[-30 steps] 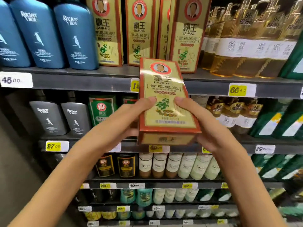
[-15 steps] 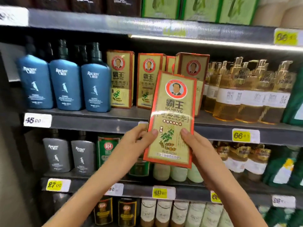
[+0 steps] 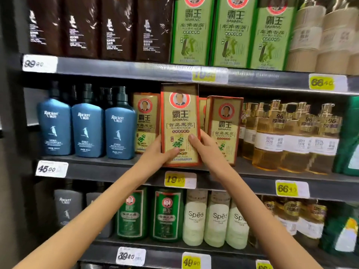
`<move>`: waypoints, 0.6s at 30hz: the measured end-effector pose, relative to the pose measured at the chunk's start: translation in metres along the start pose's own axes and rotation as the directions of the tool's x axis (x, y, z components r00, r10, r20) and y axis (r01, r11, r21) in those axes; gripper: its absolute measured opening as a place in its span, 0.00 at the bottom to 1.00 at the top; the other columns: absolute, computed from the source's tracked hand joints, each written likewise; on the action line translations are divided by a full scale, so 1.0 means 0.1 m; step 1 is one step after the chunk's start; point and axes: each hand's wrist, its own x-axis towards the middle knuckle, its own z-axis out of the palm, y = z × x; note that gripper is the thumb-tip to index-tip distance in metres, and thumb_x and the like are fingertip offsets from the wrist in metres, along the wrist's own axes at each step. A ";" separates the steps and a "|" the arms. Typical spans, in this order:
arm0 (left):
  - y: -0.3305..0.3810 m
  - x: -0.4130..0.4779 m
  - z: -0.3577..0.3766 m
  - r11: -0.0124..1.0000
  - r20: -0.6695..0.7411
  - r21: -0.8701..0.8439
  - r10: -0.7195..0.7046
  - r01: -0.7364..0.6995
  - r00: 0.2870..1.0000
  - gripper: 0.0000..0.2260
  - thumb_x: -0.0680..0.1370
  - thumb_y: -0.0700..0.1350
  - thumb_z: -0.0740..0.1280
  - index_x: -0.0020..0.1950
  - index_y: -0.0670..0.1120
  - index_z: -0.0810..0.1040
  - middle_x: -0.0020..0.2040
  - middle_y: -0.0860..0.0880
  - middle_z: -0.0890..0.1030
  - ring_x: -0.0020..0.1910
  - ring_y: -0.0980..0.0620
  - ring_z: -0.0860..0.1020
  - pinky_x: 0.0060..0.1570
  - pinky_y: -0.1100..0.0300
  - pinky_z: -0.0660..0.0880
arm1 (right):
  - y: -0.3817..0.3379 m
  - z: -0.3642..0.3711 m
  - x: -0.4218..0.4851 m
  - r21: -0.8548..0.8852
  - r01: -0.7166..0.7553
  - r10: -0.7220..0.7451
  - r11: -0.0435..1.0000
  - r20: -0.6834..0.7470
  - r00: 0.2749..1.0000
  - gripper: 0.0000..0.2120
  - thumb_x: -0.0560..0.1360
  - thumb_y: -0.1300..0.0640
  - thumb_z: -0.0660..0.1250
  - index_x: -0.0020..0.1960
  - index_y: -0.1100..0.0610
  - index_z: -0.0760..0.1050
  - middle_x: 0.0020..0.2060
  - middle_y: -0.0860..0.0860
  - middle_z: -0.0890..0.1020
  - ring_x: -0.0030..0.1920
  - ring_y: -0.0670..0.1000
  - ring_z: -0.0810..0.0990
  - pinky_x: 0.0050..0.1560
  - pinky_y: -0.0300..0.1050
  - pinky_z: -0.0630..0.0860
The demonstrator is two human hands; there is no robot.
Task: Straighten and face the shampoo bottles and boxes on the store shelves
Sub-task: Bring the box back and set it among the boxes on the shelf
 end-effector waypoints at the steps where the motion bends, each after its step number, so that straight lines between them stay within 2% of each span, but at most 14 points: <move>1: -0.04 0.02 0.01 0.999 -0.022 0.048 0.022 -0.021 1.000 0.21 0.76 0.41 0.66 0.68 0.45 0.67 0.63 0.49 0.76 0.61 0.54 0.75 0.62 0.57 0.71 | 0.03 0.02 0.03 -0.014 0.004 -0.004 1.000 -0.005 1.000 0.18 0.81 0.52 0.58 0.69 0.55 0.67 0.63 0.51 0.77 0.63 0.51 0.75 0.66 0.54 0.70; 3: -0.12 0.06 0.04 0.988 -0.061 0.139 0.073 -0.064 0.995 0.22 0.76 0.39 0.66 0.69 0.44 0.66 0.64 0.48 0.75 0.63 0.52 0.73 0.64 0.55 0.68 | 0.10 0.07 0.06 -0.039 0.033 -0.033 0.999 -0.020 0.999 0.15 0.81 0.55 0.58 0.67 0.55 0.67 0.63 0.49 0.76 0.63 0.48 0.74 0.65 0.43 0.71; 5: -0.19 0.10 0.06 0.977 -0.081 0.195 0.105 -0.087 0.991 0.22 0.75 0.38 0.67 0.68 0.44 0.66 0.63 0.49 0.75 0.63 0.53 0.72 0.62 0.60 0.67 | 0.17 0.12 0.07 -0.064 0.047 -0.050 0.997 -0.048 0.998 0.13 0.81 0.59 0.58 0.64 0.53 0.67 0.59 0.48 0.77 0.61 0.48 0.75 0.59 0.36 0.72; 7: -0.25 0.16 0.09 0.968 -0.112 0.241 0.104 -0.075 0.988 0.22 0.75 0.38 0.68 0.67 0.45 0.68 0.62 0.50 0.76 0.59 0.56 0.72 0.57 0.66 0.66 | 0.24 0.16 0.10 -0.095 0.044 -0.053 0.994 -0.087 0.995 0.15 0.81 0.60 0.58 0.67 0.56 0.66 0.60 0.51 0.76 0.62 0.50 0.74 0.61 0.41 0.71; 9: -0.28 0.24 0.12 0.963 -0.158 0.266 0.083 -0.039 0.984 0.22 0.74 0.37 0.69 0.67 0.43 0.69 0.62 0.48 0.76 0.58 0.56 0.72 0.55 0.68 0.65 | 0.28 0.19 0.14 -0.138 0.038 -0.055 0.990 -0.120 0.991 0.18 0.80 0.60 0.58 0.70 0.57 0.64 0.62 0.54 0.75 0.63 0.52 0.73 0.64 0.46 0.69; 15: -0.32 0.34 0.18 0.952 -0.145 0.307 0.033 0.013 0.989 0.26 0.72 0.34 0.69 0.68 0.40 0.65 0.65 0.43 0.73 0.65 0.49 0.70 0.61 0.63 0.64 | 0.33 0.20 0.17 -0.217 -0.025 -0.006 0.976 -0.140 0.990 0.23 0.80 0.58 0.59 0.74 0.59 0.59 0.64 0.56 0.74 0.65 0.53 0.72 0.66 0.46 0.67; 18: -0.36 0.35 0.18 0.950 -0.158 0.309 0.015 0.035 0.987 0.24 0.73 0.35 0.69 0.68 0.40 0.65 0.64 0.43 0.73 0.65 0.48 0.70 0.60 0.62 0.64 | 0.41 0.24 0.10 -0.342 -0.058 0.007 0.938 -0.148 0.989 0.26 0.79 0.59 0.61 0.74 0.61 0.58 0.65 0.58 0.72 0.65 0.55 0.71 0.66 0.49 0.67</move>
